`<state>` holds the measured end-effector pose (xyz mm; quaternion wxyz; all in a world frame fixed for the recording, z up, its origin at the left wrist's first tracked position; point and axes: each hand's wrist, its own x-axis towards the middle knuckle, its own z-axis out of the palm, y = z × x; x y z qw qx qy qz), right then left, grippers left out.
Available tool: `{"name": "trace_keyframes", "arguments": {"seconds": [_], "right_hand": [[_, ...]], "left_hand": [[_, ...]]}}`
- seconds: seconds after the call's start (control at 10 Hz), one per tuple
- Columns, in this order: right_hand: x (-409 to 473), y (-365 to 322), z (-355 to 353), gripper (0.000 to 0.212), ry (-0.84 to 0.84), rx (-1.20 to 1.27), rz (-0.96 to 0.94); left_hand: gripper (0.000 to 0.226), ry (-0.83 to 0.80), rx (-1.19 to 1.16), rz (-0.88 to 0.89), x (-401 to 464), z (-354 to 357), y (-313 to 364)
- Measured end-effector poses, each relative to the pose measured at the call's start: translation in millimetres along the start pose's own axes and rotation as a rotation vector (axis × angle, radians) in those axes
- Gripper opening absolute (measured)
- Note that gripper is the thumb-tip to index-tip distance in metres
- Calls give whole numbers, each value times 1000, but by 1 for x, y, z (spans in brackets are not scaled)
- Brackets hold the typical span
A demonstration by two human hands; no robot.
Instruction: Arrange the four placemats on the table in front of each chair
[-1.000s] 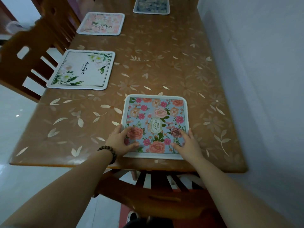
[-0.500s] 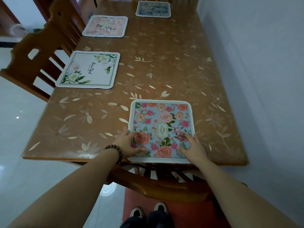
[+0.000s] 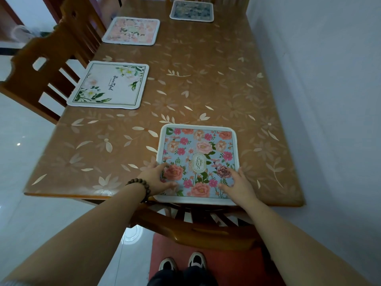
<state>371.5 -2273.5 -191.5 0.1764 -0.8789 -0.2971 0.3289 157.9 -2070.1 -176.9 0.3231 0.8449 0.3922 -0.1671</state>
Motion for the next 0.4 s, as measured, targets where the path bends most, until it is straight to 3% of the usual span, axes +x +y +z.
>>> {"name": "trace_keyframes", "arguments": {"seconds": [0.2, 0.4], "right_hand": [[-6, -2, -8, 68, 24, -3, -10], [-28, -19, -4, 57, 138, -88, -141]], "left_hand": [[77, 84, 57, -8, -7, -6, 5], [70, 292, 178, 56, -24, -7, 18]]}}
